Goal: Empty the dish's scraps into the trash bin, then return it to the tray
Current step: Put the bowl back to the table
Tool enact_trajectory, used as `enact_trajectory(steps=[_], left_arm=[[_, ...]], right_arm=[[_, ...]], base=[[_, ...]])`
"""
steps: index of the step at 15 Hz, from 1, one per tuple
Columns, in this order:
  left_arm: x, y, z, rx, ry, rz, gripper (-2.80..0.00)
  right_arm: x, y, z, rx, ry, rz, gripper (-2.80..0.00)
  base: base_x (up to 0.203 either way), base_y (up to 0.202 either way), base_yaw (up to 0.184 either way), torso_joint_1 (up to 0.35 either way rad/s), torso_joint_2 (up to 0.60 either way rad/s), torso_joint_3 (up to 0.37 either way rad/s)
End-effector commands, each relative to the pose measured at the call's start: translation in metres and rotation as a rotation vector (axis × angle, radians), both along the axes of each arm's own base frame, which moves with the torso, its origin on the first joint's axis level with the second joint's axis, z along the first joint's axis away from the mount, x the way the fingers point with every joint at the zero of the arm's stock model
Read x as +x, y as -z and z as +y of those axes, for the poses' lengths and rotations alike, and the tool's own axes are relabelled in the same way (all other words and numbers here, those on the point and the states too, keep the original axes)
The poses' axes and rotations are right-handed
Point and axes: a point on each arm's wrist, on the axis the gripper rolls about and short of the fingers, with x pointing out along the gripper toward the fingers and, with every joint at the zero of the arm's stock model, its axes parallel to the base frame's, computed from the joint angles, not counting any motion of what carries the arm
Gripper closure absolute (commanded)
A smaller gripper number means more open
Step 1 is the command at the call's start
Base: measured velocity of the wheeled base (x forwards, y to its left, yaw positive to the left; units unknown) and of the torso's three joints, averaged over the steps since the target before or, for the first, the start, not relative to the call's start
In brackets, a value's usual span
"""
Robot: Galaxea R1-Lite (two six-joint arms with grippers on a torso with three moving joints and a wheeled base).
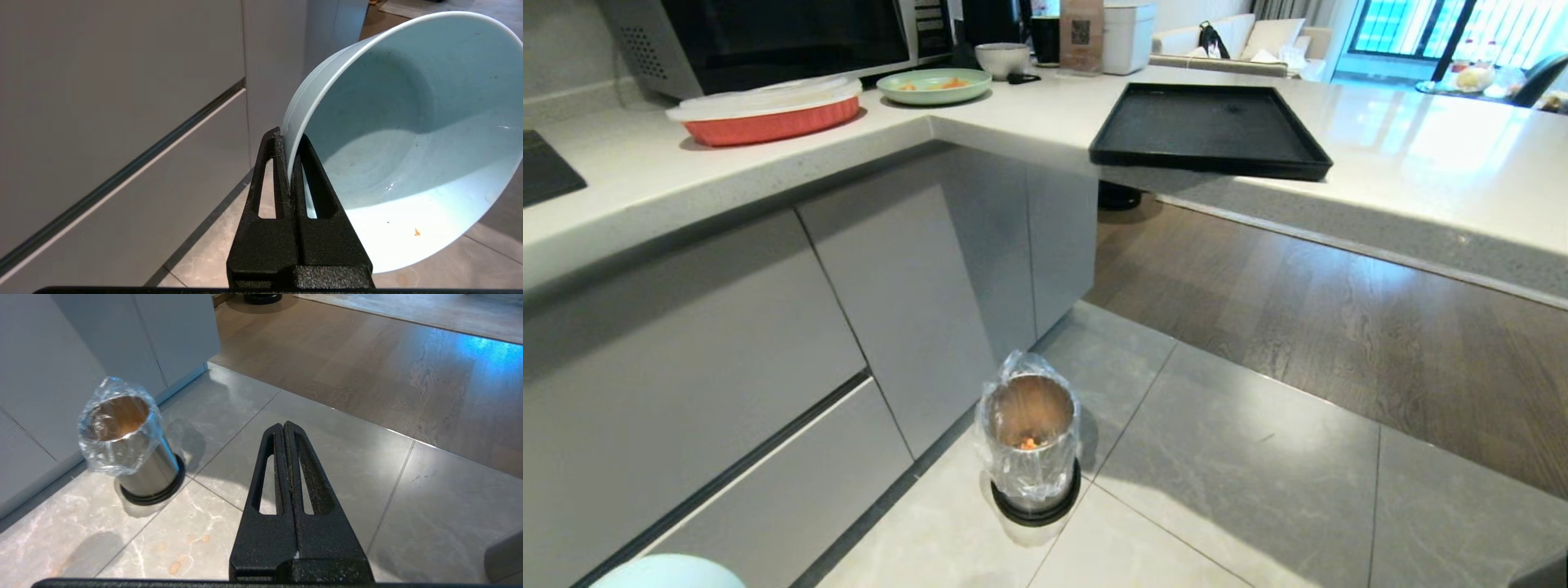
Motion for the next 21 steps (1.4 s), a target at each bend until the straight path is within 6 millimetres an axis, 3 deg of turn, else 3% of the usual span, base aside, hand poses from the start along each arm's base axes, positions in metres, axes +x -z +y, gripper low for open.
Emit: enact_trajectory(steps=[1,19,21], left_arm=[[0.0000,0.0001,0.0000,0.000,0.000,0.001,0.00],[0.0000,-0.0001,0.0000,0.000,0.000,-0.001,0.00],[0.0000,-0.0001,0.0000,0.000,0.002,-0.001,0.00]], right_arm=[[-0.0001,-0.0002,0.0000,0.000,0.000,-0.002,0.00],[-0.0001,-0.0002,0.0000,0.000,0.001,-0.002,0.00],[0.0000,0.0002,0.0000,0.003,0.001,0.000,0.00]], base=[[0.000,0.169,0.003,0.002,0.01,0.002],[0.000,0.011,0.000,0.000,0.00,0.000],[0.004,0.008,-0.143,0.007,0.00,0.004]])
